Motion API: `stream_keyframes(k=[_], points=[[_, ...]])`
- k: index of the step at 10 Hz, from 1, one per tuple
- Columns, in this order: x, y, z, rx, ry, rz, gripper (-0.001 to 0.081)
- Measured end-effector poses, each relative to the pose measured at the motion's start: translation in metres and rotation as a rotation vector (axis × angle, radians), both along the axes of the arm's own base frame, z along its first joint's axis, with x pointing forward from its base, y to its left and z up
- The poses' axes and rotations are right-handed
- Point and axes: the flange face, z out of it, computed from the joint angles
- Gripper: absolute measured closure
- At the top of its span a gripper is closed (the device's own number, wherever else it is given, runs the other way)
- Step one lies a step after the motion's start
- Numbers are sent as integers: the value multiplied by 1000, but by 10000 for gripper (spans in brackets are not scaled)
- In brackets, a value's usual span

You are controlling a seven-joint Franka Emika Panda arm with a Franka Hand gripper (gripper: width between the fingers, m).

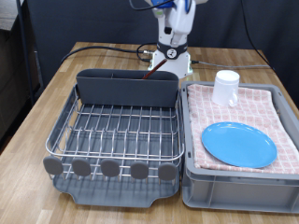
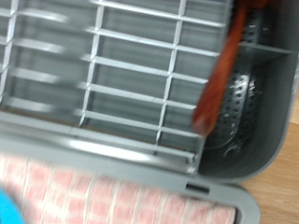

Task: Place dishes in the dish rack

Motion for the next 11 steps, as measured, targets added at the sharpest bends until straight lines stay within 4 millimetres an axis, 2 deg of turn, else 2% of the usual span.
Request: stream_keyframes(k=[3, 4, 7, 11], points=[[14, 47, 16, 11, 9, 275, 4], [23, 53, 15, 18, 28, 339, 4], [31, 54, 18, 17, -35, 366, 4], [76, 71, 18, 6, -48, 493, 4]])
